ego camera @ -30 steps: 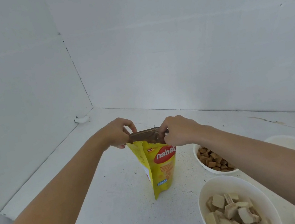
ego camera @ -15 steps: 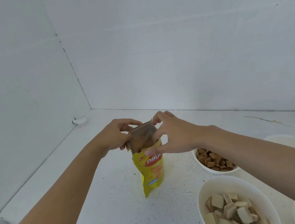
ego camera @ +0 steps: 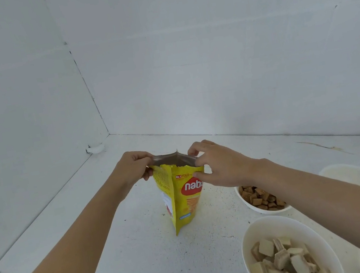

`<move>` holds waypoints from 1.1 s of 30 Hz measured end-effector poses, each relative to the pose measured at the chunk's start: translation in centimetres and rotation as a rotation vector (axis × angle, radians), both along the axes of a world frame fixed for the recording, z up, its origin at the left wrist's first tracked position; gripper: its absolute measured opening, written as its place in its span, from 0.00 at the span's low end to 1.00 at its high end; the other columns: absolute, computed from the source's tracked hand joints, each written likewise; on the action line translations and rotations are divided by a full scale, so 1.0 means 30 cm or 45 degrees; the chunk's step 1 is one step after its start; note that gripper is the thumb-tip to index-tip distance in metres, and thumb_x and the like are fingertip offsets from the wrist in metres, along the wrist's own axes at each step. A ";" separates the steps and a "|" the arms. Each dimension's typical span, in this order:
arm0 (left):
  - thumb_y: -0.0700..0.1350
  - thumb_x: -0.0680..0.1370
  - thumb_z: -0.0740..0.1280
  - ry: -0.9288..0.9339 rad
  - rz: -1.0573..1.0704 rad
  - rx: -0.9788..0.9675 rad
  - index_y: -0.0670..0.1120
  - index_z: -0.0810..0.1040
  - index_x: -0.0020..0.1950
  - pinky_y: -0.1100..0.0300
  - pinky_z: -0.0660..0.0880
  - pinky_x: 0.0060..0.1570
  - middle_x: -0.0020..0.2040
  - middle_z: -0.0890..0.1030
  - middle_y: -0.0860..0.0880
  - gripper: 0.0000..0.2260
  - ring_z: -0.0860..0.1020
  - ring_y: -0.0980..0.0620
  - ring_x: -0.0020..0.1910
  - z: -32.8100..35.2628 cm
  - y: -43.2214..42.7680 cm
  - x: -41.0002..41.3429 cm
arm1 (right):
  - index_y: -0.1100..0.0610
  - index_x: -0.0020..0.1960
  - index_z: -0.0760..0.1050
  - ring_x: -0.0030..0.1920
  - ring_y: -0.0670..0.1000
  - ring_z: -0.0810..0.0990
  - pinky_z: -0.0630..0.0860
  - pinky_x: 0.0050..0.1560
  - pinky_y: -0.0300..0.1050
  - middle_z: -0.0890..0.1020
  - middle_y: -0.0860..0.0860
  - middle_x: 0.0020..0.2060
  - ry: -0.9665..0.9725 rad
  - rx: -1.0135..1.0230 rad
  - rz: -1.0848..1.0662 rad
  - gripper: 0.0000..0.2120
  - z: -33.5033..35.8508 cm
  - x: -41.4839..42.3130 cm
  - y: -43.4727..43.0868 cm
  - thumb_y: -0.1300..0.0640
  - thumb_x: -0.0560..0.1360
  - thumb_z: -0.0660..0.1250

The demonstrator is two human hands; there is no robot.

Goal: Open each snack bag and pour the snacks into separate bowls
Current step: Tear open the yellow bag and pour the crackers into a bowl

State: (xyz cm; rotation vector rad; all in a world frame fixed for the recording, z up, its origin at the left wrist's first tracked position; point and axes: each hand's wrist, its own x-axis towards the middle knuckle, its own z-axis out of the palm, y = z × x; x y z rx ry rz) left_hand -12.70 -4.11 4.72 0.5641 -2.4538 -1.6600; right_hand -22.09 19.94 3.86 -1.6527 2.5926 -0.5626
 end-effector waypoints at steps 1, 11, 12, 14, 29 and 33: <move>0.35 0.81 0.61 -0.003 -0.011 0.068 0.35 0.84 0.49 0.62 0.75 0.35 0.39 0.81 0.40 0.12 0.76 0.50 0.33 -0.004 0.004 0.006 | 0.55 0.57 0.82 0.59 0.47 0.72 0.76 0.57 0.50 0.72 0.46 0.61 -0.026 -0.029 0.007 0.13 -0.002 -0.003 -0.001 0.48 0.80 0.66; 0.38 0.80 0.68 0.012 -0.069 0.086 0.39 0.86 0.50 0.63 0.76 0.37 0.44 0.86 0.42 0.06 0.82 0.51 0.36 -0.009 -0.008 0.057 | 0.55 0.47 0.78 0.51 0.48 0.70 0.76 0.51 0.50 0.77 0.47 0.56 0.305 -0.121 0.152 0.08 -0.032 0.001 -0.028 0.51 0.79 0.68; 0.35 0.80 0.67 0.045 -0.006 0.039 0.39 0.86 0.49 0.64 0.77 0.35 0.42 0.86 0.41 0.07 0.81 0.51 0.35 -0.008 -0.017 0.055 | 0.55 0.47 0.77 0.47 0.48 0.69 0.76 0.48 0.52 0.78 0.46 0.48 0.316 -0.120 0.156 0.07 -0.032 0.002 -0.028 0.51 0.79 0.67; 0.33 0.79 0.67 0.083 0.070 0.100 0.38 0.85 0.48 0.65 0.77 0.34 0.42 0.85 0.39 0.06 0.81 0.50 0.34 -0.005 -0.031 0.055 | 0.55 0.49 0.76 0.43 0.47 0.67 0.73 0.45 0.50 0.75 0.45 0.43 0.271 -0.105 0.112 0.06 -0.032 0.003 -0.024 0.52 0.80 0.65; 0.50 0.85 0.60 0.186 0.058 0.522 0.45 0.81 0.60 0.48 0.80 0.58 0.56 0.85 0.45 0.13 0.83 0.47 0.57 -0.129 0.073 0.142 | 0.48 0.68 0.68 0.52 0.50 0.76 0.65 0.61 0.53 0.82 0.43 0.52 0.496 -0.134 0.260 0.25 -0.010 0.121 -0.131 0.58 0.74 0.72; 0.40 0.85 0.56 0.148 0.033 0.577 0.44 0.79 0.64 0.40 0.76 0.65 0.60 0.84 0.45 0.14 0.82 0.46 0.62 -0.189 0.072 0.197 | 0.44 0.74 0.63 0.43 0.47 0.67 0.69 0.51 0.51 0.73 0.43 0.43 0.533 -0.042 0.328 0.36 0.004 0.122 -0.157 0.70 0.72 0.68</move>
